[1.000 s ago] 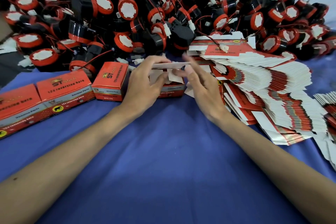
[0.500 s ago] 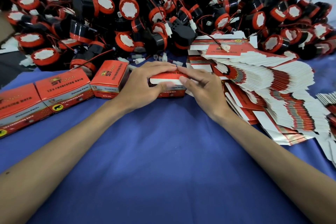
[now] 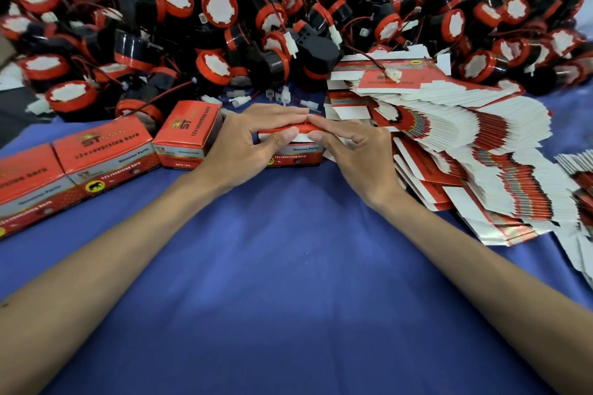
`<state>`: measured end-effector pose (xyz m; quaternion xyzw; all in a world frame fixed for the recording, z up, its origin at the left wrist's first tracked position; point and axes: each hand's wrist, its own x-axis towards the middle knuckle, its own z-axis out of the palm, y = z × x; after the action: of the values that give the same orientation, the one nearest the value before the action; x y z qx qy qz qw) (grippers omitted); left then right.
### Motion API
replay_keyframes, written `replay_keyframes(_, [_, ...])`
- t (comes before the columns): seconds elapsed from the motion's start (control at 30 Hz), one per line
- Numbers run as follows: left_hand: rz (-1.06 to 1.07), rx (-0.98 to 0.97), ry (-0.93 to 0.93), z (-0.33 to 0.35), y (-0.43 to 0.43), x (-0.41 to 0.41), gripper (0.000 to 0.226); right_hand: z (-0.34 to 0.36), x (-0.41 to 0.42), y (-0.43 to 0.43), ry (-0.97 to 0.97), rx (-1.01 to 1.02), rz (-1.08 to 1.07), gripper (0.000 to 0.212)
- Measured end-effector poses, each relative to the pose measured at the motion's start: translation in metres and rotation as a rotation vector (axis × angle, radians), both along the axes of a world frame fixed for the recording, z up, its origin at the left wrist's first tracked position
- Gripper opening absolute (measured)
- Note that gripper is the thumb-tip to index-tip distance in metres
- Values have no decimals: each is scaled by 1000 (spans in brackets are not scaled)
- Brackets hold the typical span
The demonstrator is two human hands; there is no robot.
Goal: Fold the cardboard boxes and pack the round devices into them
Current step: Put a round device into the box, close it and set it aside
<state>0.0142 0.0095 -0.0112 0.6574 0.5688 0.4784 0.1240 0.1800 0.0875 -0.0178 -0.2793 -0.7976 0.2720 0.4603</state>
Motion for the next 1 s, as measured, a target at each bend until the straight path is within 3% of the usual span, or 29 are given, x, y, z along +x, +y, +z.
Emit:
replay_keyframes(0.07, [0, 28, 67, -1, 0, 1, 29, -1, 0, 1, -10, 92, -10, 28])
replay_keyframes(0.23, [22, 98, 160, -4, -1, 3, 34, -8, 0, -3, -120, 594, -69, 22])
replay_keyframes(0.4, [19, 128, 278, -6, -2, 3, 38, -6, 1, -9, -262, 578, -157, 25])
replay_keyframes(0.63, [129, 197, 430, -8, -2, 7, 32, -3, 4, -9, -361, 619, -80, 29])
replay_keyframes(0.83, [175, 85, 456, -6, -1, 10, 43, -4, 3, -8, -494, 832, -157, 40])
replay_keyframes(1.0, [165, 5, 582, -5, -1, 12, 47, -1, 2, -8, -510, 832, -108, 43])
